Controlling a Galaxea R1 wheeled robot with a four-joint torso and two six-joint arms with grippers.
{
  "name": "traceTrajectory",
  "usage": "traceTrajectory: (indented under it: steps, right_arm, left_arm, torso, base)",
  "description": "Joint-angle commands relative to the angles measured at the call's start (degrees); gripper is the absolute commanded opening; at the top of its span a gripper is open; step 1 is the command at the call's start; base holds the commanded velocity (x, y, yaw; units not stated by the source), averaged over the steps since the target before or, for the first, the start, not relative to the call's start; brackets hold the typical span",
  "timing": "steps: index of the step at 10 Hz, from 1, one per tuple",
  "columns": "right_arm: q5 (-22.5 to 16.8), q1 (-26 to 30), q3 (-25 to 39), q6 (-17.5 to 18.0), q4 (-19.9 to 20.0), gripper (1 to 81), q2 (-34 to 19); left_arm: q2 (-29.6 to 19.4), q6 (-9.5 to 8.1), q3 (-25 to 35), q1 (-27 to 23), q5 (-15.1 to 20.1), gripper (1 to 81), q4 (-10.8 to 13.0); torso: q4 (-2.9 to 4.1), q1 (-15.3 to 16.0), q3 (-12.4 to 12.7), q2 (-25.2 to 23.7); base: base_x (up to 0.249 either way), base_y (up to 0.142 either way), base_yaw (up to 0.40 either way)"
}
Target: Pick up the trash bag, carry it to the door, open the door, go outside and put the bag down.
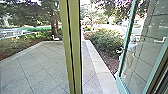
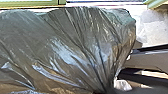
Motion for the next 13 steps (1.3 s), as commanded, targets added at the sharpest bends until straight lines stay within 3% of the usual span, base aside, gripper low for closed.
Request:
traceTrajectory:
  steps: [1, 13]
  right_arm:
    - [-3.3, 1.5, 0.8, -0.5, -0.3, 81.1, 1.2]
    - [-3.2, 1.1, 1.0, -0.5, -0.2, 81.1, 1.2]
  left_arm:
    - [0.0, 0.37, 0.4, -2.0, 3.1, 1.0, 0.6]
    - [0.3, 0.46, 0.4, -2.0, 3.2, 1.0, 1.4]
  torso:
    - [0.00, 0.0, 0.0, 0.0]
    - [0.00, 0.0, 0.0, 0.0]
  base:
    - [0.000, -0.110, 0.000]
    - [0.000, -0.123, 0.000]
